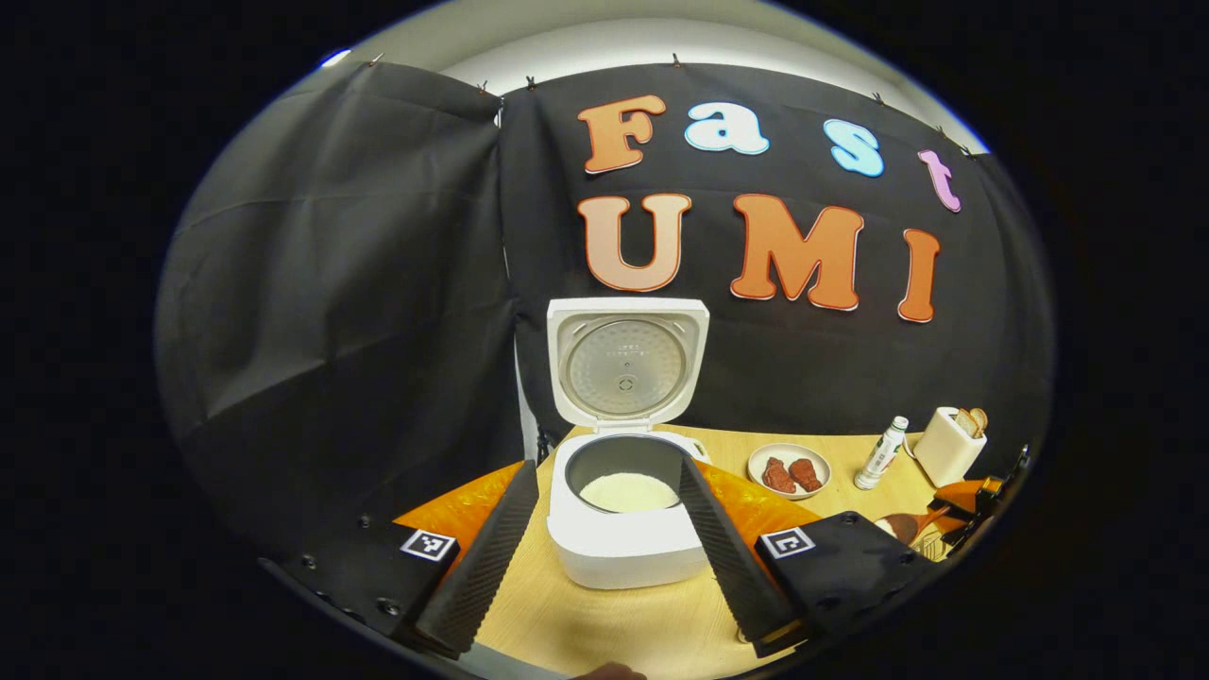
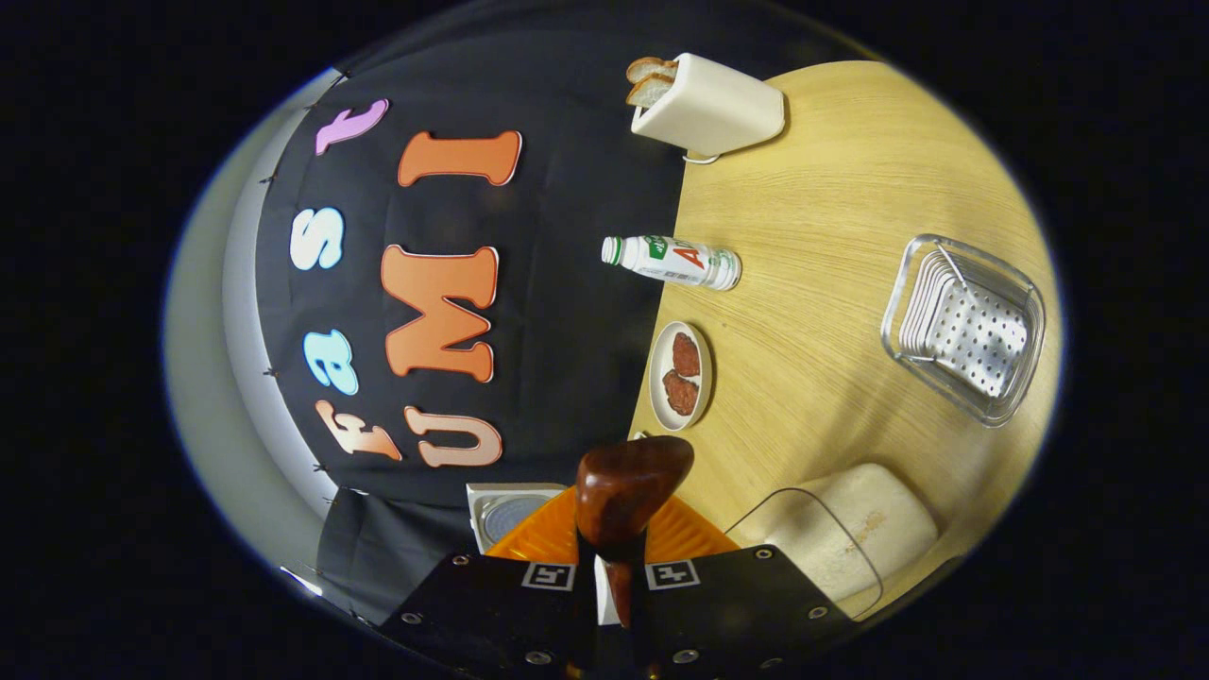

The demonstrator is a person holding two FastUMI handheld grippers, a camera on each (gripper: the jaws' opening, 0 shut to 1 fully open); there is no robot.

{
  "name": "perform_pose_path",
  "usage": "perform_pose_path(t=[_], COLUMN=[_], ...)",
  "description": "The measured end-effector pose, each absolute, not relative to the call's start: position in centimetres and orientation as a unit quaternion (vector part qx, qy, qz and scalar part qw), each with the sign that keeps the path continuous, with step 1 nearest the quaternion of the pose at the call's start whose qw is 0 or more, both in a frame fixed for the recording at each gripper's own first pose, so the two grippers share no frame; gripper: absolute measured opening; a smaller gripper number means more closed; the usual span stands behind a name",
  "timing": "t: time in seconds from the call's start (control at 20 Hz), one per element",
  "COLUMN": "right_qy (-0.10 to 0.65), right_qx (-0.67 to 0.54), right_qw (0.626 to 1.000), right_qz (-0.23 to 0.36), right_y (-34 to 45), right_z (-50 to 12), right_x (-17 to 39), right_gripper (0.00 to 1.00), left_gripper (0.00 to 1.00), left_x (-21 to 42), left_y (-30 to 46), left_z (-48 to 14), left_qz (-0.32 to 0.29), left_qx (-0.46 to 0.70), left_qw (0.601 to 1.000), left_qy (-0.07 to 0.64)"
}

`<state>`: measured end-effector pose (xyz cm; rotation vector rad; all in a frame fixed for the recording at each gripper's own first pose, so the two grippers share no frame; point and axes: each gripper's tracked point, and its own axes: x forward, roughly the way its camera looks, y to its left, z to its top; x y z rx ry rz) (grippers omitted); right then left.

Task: Close the left gripper, press the button to open the rice cooker; take a wooden spoon from the chopstick holder with the right hand, scoop a spoonful of rice and pour it into the rice cooker, then put the wooden spoon back into the chopstick holder.

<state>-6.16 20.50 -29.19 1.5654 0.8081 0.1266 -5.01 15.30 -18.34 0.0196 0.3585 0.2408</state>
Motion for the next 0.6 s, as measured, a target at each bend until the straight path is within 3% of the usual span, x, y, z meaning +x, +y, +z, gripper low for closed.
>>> perform_pose_path(t=[0.6], right_qy=[0.358], right_qx=[0.677], right_qw=[0.635], right_qz=[0.095], right_y=[28.8], right_z=[-22.4], right_x=[1.8], right_gripper=[0.13], left_gripper=[1.00], left_x=[-8.2], left_y=[19.4], left_z=[-18.3], left_qz=[0.164], left_qx=[0.024], left_qw=[0.974], left_qy=[0.157])
